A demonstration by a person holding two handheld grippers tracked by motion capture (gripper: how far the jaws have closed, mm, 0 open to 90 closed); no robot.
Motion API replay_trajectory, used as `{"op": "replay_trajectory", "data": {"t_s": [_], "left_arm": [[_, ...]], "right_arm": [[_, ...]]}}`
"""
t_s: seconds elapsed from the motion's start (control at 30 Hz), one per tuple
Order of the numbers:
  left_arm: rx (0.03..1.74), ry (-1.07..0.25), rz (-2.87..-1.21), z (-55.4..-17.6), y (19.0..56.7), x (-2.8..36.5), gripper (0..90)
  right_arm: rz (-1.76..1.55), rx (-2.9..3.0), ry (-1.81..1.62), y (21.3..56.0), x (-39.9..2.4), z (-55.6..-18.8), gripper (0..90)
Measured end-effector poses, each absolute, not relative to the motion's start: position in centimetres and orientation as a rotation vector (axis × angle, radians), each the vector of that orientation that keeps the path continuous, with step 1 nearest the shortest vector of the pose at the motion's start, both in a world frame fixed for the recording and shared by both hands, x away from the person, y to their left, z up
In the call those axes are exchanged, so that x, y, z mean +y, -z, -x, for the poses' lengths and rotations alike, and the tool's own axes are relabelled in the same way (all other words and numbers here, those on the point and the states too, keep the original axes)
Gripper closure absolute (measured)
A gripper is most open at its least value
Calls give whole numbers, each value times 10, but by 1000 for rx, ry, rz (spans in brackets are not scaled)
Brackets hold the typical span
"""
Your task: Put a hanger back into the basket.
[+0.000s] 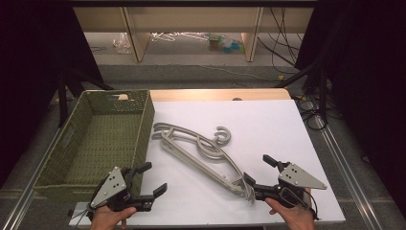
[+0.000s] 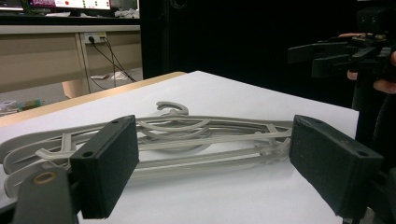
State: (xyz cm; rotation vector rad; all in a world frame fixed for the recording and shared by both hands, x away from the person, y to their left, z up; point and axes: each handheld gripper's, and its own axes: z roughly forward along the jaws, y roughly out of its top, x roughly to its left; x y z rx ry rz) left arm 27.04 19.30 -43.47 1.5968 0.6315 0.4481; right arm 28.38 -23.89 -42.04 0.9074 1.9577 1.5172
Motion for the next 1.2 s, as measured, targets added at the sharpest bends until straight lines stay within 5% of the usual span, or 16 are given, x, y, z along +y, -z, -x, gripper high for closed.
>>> {"op": "replay_trajectory", "data": {"t_s": [1.2], "left_arm": [[630,-444,-1606,-271,436,192,159]], "right_arm": [[-995,2247,-1272,425,-216,-347,207]]}}
